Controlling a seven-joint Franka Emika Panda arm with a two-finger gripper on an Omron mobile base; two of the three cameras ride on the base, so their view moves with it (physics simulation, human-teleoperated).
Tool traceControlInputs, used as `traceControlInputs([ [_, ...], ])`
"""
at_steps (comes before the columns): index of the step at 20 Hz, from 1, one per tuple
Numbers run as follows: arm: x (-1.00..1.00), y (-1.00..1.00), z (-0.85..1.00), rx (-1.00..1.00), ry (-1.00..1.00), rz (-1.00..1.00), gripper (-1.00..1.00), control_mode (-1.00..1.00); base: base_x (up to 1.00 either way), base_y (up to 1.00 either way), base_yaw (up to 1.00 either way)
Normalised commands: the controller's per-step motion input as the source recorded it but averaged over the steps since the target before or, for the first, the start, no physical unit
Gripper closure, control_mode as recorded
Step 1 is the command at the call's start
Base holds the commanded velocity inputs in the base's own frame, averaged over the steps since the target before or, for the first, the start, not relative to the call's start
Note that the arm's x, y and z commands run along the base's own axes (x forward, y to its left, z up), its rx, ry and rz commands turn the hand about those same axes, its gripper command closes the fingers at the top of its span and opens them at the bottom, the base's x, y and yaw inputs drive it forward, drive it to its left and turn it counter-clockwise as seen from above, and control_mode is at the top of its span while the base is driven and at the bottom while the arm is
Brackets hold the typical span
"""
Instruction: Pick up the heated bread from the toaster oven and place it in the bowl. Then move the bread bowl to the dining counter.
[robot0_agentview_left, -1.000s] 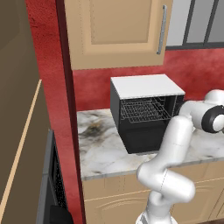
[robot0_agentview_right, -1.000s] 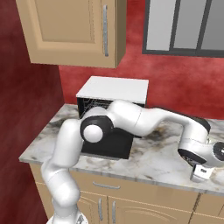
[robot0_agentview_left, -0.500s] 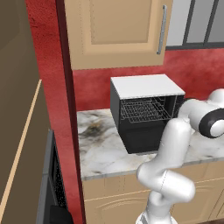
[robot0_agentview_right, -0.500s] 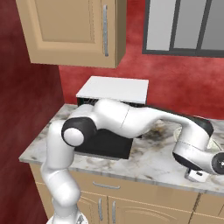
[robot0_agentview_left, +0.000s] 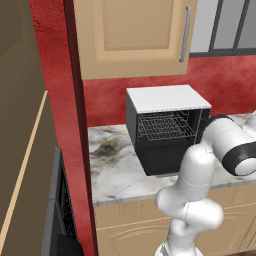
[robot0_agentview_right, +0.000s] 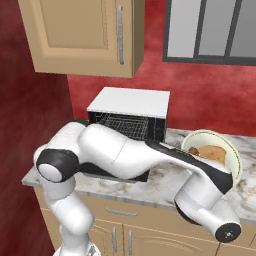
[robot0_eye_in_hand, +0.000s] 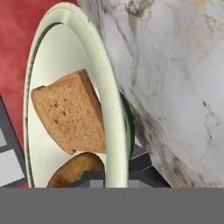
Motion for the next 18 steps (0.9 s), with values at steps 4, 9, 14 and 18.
traceControlInputs([
  [4,-0.42,0.78,0.84,0.0,-0.21,0.0,1.0,-1.0,0.0,0.0,0.0],
  [9,-0.28,0.98,0.68,0.0,-0.14,0.0,1.0,-1.0,0.0,0.0,0.0],
  [14,-0.04,1.0,0.38,-0.04,-0.04,0.03,1.0,-1.0,0.0,0.0,0.0],
  [18,0.04,1.0,0.21,-0.11,0.0,0.02,1.0,-1.0,0.0,0.0,0.0],
])
